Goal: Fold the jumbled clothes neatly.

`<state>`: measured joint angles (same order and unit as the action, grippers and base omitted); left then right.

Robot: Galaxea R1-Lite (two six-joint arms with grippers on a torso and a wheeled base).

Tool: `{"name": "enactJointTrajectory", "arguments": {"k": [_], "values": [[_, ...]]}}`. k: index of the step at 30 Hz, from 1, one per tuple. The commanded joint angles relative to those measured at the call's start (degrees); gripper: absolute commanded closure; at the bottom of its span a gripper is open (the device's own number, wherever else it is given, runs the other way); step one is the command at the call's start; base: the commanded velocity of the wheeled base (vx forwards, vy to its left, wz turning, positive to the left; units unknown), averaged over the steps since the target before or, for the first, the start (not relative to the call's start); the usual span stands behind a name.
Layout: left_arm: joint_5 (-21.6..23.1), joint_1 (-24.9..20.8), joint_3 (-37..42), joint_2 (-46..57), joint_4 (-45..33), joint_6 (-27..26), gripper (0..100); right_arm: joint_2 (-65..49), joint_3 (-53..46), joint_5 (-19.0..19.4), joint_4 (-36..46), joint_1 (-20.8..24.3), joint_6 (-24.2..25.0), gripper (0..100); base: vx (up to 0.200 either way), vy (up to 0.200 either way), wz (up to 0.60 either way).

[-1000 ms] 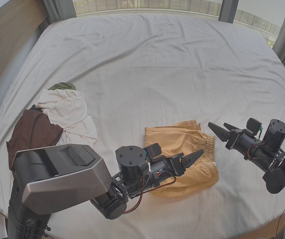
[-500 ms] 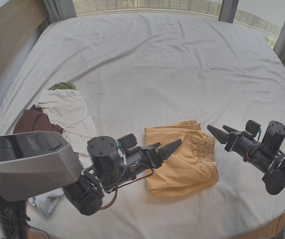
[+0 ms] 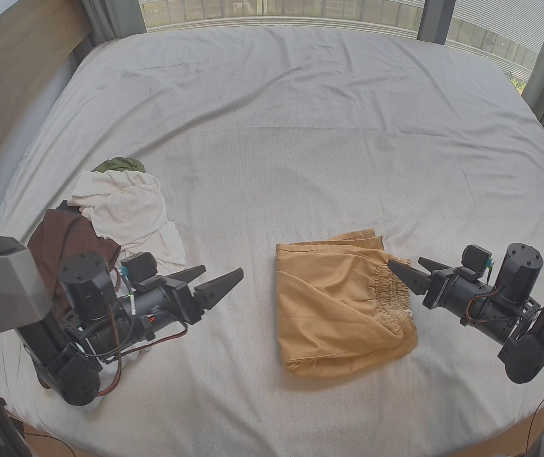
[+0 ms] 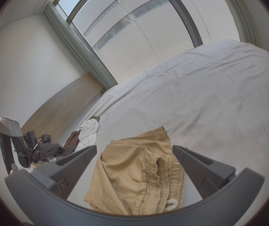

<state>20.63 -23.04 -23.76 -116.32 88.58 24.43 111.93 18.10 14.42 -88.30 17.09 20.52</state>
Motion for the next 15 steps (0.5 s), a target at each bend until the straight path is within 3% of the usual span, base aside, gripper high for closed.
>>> {"name": "enactJointTrajectory", "arguments": {"k": [1,5,15], "values": [[3.3,4.4,5.7,5.2,0.1,-2.7,0,1.4,-1.4,0.0,0.0,1.2,-0.1,0,0.000,0.000,0.00],[4.6,6.3,8.0,5.2,0.1,-7.6,0,1.3,-2.5,0.0,0.1,1.5,-0.4,0,0.000,0.000,0.00],[5.7,6.6,10.1,4.7,0.1,-13.8,0,2.3,-5.4,0.0,0.1,0.8,-2.0,0,0.000,0.000,0.00]]}}
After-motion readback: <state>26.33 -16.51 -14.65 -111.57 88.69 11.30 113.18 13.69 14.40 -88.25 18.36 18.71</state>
